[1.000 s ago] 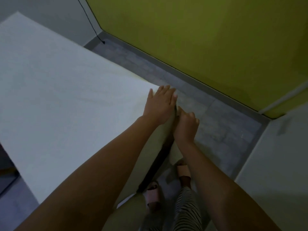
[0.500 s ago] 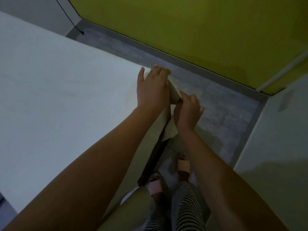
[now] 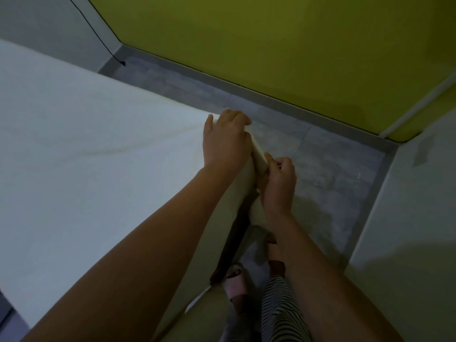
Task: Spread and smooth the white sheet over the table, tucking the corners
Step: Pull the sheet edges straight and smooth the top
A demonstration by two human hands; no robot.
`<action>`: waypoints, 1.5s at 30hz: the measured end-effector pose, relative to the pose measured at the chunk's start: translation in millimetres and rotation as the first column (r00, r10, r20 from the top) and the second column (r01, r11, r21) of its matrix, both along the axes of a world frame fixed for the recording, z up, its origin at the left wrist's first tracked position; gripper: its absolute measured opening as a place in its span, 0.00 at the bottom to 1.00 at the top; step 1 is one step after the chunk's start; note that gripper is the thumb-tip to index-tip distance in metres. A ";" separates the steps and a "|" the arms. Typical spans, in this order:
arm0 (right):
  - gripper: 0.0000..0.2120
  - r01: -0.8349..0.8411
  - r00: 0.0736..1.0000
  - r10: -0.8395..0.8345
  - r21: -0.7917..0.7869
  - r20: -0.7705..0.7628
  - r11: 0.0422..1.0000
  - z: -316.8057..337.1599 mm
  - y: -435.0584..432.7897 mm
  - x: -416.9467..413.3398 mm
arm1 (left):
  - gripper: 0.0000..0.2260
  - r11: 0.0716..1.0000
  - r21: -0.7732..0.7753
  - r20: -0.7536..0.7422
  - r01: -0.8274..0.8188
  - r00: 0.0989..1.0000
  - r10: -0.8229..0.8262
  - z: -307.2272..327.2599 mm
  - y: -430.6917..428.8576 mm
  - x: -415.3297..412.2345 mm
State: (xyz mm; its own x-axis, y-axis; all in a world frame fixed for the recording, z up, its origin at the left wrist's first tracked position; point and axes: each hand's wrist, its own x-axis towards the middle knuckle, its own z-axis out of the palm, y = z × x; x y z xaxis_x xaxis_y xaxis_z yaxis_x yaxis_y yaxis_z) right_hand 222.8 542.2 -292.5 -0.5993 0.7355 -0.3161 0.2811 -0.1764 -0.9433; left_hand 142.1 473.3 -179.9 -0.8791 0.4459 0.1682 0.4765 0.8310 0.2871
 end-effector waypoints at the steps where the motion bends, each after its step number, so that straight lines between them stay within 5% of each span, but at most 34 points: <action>1: 0.13 -0.038 0.999 0.038 -0.013 0.012 0.999 -2.1 -1.9 0.7 | 0.14 1.000 -0.009 0.002 0.004 1.000 -0.004 0.0 0.1 -1.2; 5: 0.08 -0.201 0.974 0.177 0.189 0.139 0.961 -17.6 -13.4 3.5 | 0.12 0.999 -0.020 -0.013 0.043 0.999 -0.043 -0.8 -1.2 -3.9; 10: 0.10 -0.383 0.900 0.151 0.577 0.409 0.722 -22.7 -10.5 -1.9 | 0.10 0.995 0.017 0.040 0.098 0.994 -0.098 -2.3 -4.9 -8.0; 17: 0.18 -0.286 0.948 0.071 0.738 0.309 0.611 2.2 -4.7 -42.2 | 0.08 0.996 0.064 0.077 0.067 0.994 -0.072 -4.6 -2.5 -5.9; 19: 0.16 -0.344 0.935 0.153 0.718 0.320 0.605 -5.6 -3.3 -48.3 | 0.09 0.996 0.062 0.087 0.066 0.994 -0.072 -3.6 -2.0 -4.9; 22: 0.16 -0.423 0.901 0.281 0.519 0.332 0.743 -28.8 -6.9 -36.5 | 0.10 0.995 0.062 0.097 0.081 0.991 -0.087 -2.5 -3.0 -2.8; 25: 0.17 -0.459 0.883 0.322 0.493 0.341 0.739 -48.2 -15.0 -4.9 | 0.11 0.995 0.039 0.098 0.096 0.990 -0.099 -3.4 -3.7 -2.6; 30: 0.18 -0.364 0.915 0.208 0.481 0.346 0.797 -42.8 -13.4 7.5 | 0.11 0.994 0.057 0.112 0.088 0.989 -0.094 -1.7 -1.8 -2.7; 35: 0.20 -0.271 0.955 0.126 0.620 0.268 0.736 -22.7 -30.4 33.4 | 0.13 0.991 0.118 0.153 0.060 0.985 -0.078 6.7 -5.3 4.6; 39: 0.22 -0.233 0.970 0.164 0.482 0.181 0.845 -42.1 -54.2 36.0 | 0.20 0.996 0.089 0.192 0.026 0.980 -0.043 17.0 -14.7 14.0; 45: 0.23 -0.369 0.905 0.251 0.335 0.345 0.867 -104.5 -77.3 12.5 | 0.19 0.988 0.156 0.115 -0.011 0.993 -0.007 21.0 -43.9 20.9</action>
